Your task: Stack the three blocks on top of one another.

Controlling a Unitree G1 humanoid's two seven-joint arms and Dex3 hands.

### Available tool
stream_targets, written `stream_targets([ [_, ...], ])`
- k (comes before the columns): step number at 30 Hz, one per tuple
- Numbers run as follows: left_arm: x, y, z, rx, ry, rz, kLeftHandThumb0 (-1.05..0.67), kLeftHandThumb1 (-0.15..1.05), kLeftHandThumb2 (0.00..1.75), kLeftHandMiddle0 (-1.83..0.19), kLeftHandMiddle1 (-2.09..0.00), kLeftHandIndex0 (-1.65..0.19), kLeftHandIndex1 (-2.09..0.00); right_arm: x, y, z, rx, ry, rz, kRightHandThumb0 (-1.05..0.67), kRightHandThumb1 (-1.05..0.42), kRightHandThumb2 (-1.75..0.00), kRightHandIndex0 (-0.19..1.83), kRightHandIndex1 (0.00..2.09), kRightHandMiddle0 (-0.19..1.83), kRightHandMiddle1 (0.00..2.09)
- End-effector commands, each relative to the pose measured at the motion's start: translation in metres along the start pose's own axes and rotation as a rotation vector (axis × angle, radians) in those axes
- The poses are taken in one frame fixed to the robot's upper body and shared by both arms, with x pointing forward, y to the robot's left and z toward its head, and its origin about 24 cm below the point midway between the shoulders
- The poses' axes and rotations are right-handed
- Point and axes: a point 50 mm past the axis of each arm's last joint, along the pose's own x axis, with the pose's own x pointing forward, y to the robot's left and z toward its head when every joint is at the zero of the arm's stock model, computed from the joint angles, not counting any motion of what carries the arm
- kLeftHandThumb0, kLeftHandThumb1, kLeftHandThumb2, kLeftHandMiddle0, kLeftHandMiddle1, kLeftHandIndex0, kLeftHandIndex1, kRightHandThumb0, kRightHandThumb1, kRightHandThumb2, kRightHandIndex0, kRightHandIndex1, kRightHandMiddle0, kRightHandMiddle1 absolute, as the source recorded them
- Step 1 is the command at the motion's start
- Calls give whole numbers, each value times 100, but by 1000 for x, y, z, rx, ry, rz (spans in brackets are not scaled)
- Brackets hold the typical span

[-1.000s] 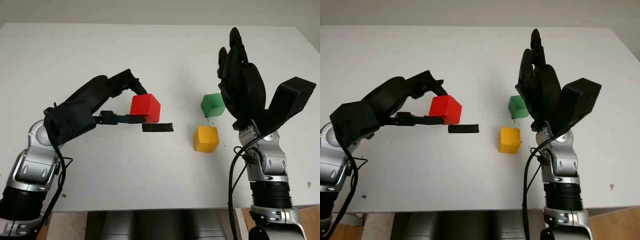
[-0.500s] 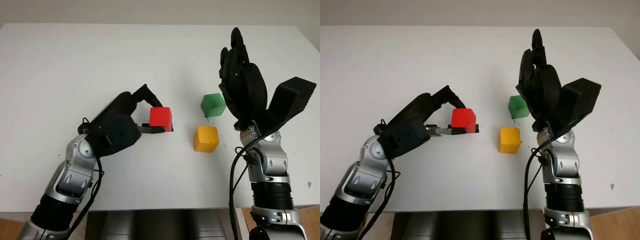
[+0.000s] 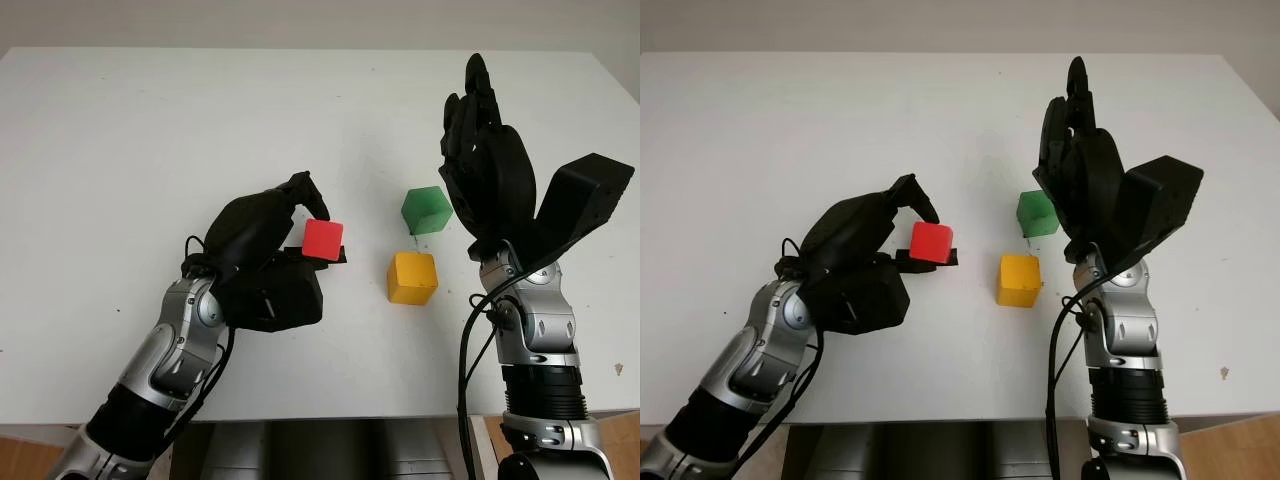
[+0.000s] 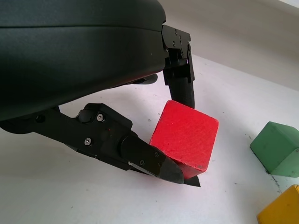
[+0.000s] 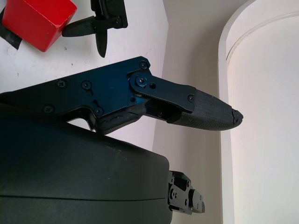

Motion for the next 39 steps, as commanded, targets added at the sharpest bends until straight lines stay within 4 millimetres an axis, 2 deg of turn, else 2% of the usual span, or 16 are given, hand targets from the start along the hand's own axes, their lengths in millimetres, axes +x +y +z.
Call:
stream_targets([
  [1,2,0,0,2,3,-1,-25,104,5,-23,-6,-12,-200,-2,1,3,3,-21,2,-73,-105,-72,-19,0,-19,0],
  [10,2,-1,-2,-5,30,-10,-31,104,5,-23,-6,-14,-187,-2,1,3,-4,-20,2,-73,-105,-73,-19,0,-19,0],
  [11,2,-1,-2,-2,35,-15,-32,103,5,-22,-5,-14,-180,-2,1,3,-5,-21,1,-73,-105,-72,-19,0,-19,0],
  [13,1,0,-2,14,40,-24,-38,102,5,-17,-4,-9,-151,-2,0,3,-8,-21,-1,-73,-105,-72,-19,0,-19,0],
  [15,1,0,-2,31,47,-40,-42,101,5,-13,-4,-6,-135,-3,0,2,-5,-20,-1,-73,-105,-72,-19,0,-19,0],
  [16,1,1,-2,38,51,-49,-46,100,5,-8,-4,-7,-114,-3,0,2,-1,-20,-1,-73,-105,-72,-19,0,-19,0],
  [18,0,2,-2,53,58,-64,-50,99,5,-3,-4,-9,-97,-3,1,2,6,-18,2,-72,-105,-72,-19,0,-19,0],
  [22,0,3,-2,62,57,-74,-52,99,5,-1,-4,-7,-90,-3,1,2,5,-19,5,-72,-105,-72,-19,0,-19,0],
  [25,-1,3,-1,64,57,-78,-54,99,5,0,-4,2,-81,-2,1,1,11,-19,2,-72,-105,-72,-19,0,-19,0],
  [29,-2,3,0,62,56,-87,-56,100,5,3,-5,1,-44,-2,1,1,15,-17,3,-73,-105,-72,-19,0,-19,0],
  [31,-2,3,0,55,53,-89,-59,101,6,5,-5,2,-32,-2,1,1,13,-17,6,-72,-105,-73,-19,0,-19,0],
  [39,-7,8,0,-20,51,-61,-79,105,11,18,-1,18,-3,-3,-1,2,17,-21,5,-72,-105,-73,-19,0,-19,0],
])
